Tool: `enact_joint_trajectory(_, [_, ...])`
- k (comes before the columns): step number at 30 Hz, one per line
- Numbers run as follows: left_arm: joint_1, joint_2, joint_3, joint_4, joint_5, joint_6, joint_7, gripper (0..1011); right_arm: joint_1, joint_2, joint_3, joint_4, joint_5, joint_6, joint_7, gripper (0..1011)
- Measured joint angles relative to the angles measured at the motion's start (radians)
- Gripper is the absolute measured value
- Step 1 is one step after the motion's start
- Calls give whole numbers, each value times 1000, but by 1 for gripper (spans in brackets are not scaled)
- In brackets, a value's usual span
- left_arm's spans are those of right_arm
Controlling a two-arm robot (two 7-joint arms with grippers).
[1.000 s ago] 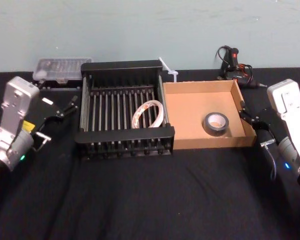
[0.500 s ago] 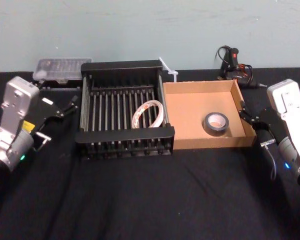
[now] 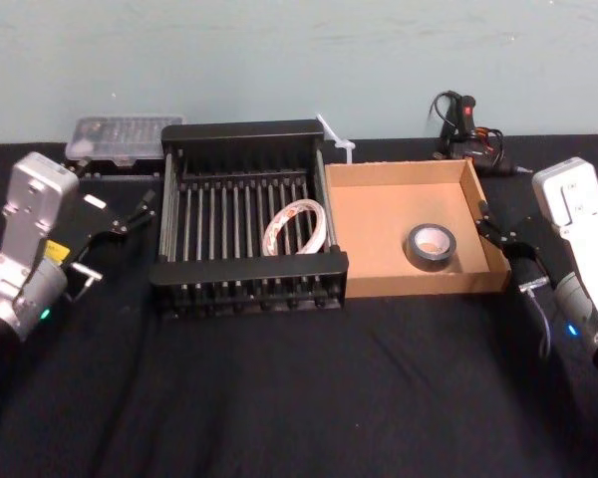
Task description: Pick up the white tape and place it into the black box , Pick up the silver tape and place it into the brown box.
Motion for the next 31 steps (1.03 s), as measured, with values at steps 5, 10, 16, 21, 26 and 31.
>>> enact_joint_trajectory(5, [0,0,0,0,0,0,0,1001,0,0,0,0,0,0,0,1002])
enact_joint_trajectory(10, [0,0,0,0,0,0,0,1001,0,0,0,0,0,0,0,1002])
enact_joint_trajectory(16, [0,0,0,0,0,0,0,1001,0,0,0,0,0,0,0,1002])
enact_joint_trajectory(21, [0,0,0,0,0,0,0,1001,0,0,0,0,0,0,0,1002])
enact_joint_trajectory(26, [0,0,0,0,0,0,0,1001,0,0,0,0,0,0,0,1002])
enact_joint_trajectory(31, [0,0,0,0,0,0,0,1001,0,0,0,0,0,0,0,1002])
